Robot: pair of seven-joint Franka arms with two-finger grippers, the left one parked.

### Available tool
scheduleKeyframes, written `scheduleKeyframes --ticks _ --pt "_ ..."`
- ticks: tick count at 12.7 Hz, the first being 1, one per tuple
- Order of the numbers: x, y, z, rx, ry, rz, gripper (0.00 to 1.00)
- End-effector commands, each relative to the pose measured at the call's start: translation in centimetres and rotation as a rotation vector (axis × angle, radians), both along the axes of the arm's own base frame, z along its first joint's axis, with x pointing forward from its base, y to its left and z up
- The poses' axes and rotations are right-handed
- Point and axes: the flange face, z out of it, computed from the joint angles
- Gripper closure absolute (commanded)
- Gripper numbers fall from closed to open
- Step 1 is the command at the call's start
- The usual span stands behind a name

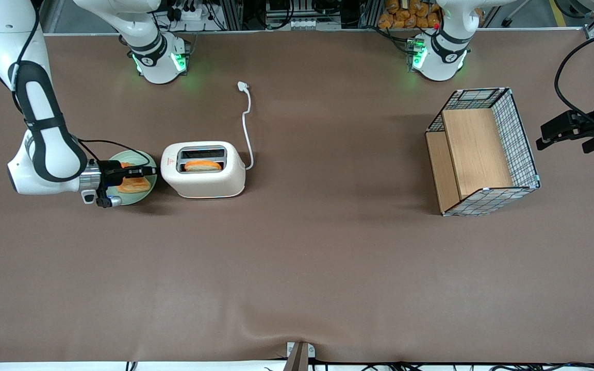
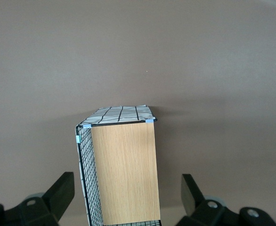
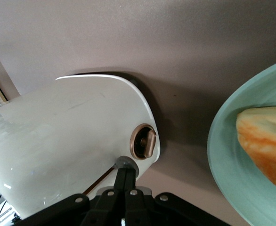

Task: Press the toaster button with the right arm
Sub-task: 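Push the toaster lever down with the right gripper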

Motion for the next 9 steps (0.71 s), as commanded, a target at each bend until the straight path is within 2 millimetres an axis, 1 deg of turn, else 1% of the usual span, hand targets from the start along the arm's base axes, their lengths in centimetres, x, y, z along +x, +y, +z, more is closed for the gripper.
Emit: scheduleKeyframes --ticks 1,4,6,8,9 --pt "0.4 0.8 -2.8 0.001 -0.031 -0.004 1.0" --pt "1.9 0.7 0.9 0.021 -0.06 0.004 1.0" --pt "3.2 -0.6 4.3 0.034 -0.08 0.006 1.0" --pt "4.7 -2.2 8.0 -0.007 -0.068 0.041 1.0" --pt "5.7 -2.7 9.8 -0.038 -0.068 0.068 0.85"
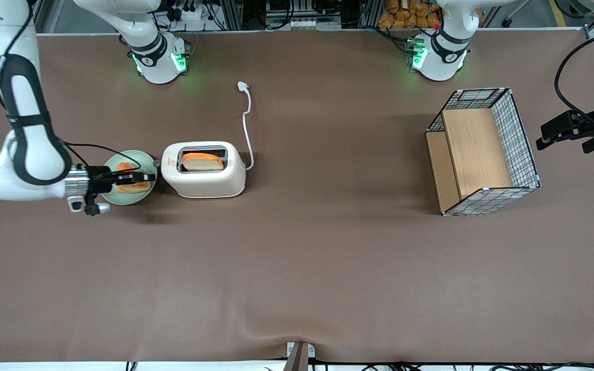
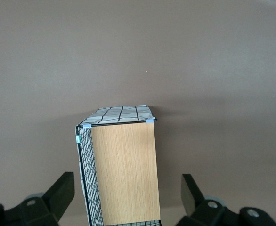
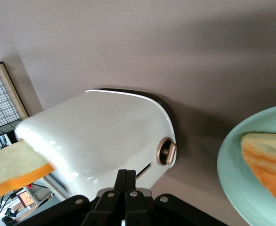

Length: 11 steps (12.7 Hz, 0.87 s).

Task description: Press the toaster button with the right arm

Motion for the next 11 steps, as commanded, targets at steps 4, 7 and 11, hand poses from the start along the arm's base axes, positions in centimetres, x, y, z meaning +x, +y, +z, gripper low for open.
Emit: scheduleKeyframes --ticks 4,7,11 --pt "3.0 -3.3 9.3 -0.18 -0.081 0.093 0.0" --pt "3.5 -3.2 15.0 -0.328 -0.18 0.181 0.0" --pt "2.4 -3.7 21.5 -0.485 -0.278 0.22 0.0"
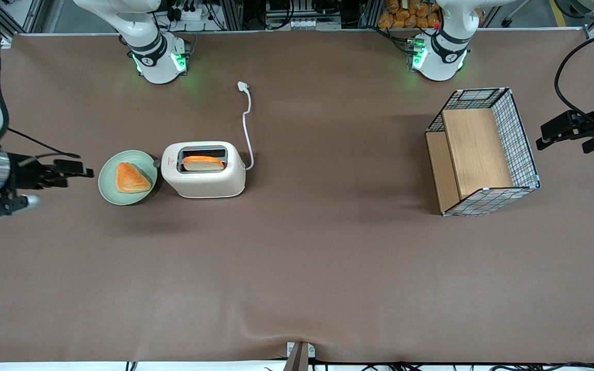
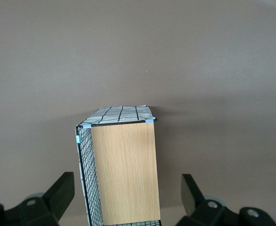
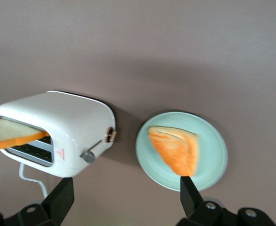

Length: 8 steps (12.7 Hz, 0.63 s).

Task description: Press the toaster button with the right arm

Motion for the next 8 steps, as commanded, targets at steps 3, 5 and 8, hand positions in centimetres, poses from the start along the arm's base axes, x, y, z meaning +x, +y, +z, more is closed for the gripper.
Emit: scheduleKeyframes --ticks 3,5,8 --pt "-2.1 2.0 7.2 -0.154 -0.087 -0.035 0.0" --pt "-3.1 3.7 9.5 -0.186 -0.102 -0.088 0.0" --pt "-4.6 5.1 12.2 -0.216 -0.106 -0.142 0.0"
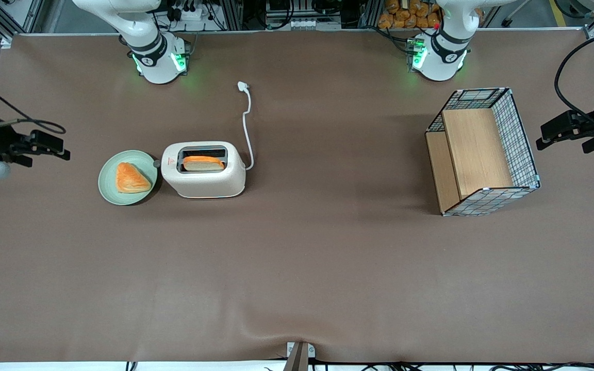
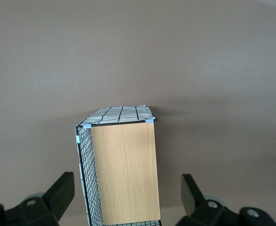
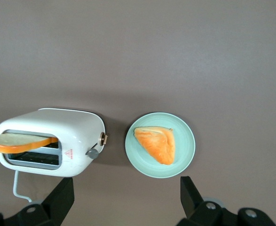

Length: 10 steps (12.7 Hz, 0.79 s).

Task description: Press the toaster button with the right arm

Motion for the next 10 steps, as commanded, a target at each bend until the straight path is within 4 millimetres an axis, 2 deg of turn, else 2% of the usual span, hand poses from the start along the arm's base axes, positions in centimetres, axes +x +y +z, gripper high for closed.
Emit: scheduleKeyframes --ticks 1,6,10 --pt "-2.2 -0.2 2.1 -0.037 0.007 -0.055 0.0" --pt "-3.5 -1.3 4.8 -0.045 0.027 -0.123 0.0" --pt "-4.0 -1.7 5.0 -0.095 0.073 -0.153 0.0"
